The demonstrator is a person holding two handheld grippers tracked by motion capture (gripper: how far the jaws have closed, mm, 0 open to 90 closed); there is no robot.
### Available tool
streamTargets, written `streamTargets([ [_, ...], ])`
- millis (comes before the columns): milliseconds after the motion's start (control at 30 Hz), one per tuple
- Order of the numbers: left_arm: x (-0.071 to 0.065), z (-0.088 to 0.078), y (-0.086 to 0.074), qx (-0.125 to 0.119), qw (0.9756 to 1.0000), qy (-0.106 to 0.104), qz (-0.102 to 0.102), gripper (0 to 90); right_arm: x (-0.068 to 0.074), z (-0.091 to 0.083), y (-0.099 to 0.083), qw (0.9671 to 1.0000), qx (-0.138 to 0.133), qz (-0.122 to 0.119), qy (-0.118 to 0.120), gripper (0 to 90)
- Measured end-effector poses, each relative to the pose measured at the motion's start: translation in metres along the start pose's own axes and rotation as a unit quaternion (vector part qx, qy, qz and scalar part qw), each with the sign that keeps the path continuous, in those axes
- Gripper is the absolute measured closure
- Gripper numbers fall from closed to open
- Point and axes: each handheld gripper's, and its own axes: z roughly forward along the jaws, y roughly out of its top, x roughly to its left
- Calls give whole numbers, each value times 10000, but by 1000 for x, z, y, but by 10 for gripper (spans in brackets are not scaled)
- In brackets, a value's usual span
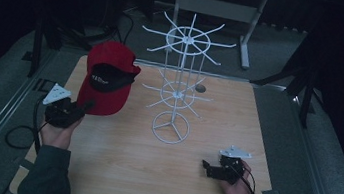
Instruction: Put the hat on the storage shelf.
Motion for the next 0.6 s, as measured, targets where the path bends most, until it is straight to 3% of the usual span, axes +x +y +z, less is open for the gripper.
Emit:
streamTargets([
  [600,0,-16,25,-355,9993,87,93,857,0,0,0,10000,-5,-6,-2,151],
])
